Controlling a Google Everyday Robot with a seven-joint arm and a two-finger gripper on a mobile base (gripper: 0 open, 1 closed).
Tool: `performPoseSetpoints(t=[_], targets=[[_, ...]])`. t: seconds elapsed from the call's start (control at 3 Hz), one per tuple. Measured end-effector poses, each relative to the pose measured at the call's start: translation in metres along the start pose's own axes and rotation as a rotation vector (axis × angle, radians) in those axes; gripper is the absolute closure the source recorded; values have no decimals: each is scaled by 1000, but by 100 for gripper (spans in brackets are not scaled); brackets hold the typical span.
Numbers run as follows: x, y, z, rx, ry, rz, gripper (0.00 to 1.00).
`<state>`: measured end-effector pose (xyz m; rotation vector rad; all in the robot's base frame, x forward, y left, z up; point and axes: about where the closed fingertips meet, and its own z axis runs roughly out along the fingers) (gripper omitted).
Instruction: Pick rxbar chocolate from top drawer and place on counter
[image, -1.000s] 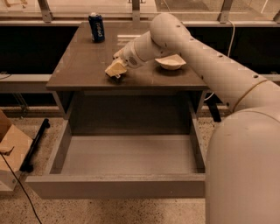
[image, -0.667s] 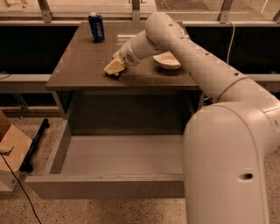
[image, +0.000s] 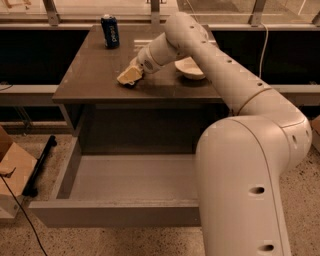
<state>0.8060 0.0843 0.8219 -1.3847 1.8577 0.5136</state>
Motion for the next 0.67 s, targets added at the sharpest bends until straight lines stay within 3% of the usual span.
performPoseSetpoints(t=[0.67], targets=[[-1,0,0,0,0,0,0]])
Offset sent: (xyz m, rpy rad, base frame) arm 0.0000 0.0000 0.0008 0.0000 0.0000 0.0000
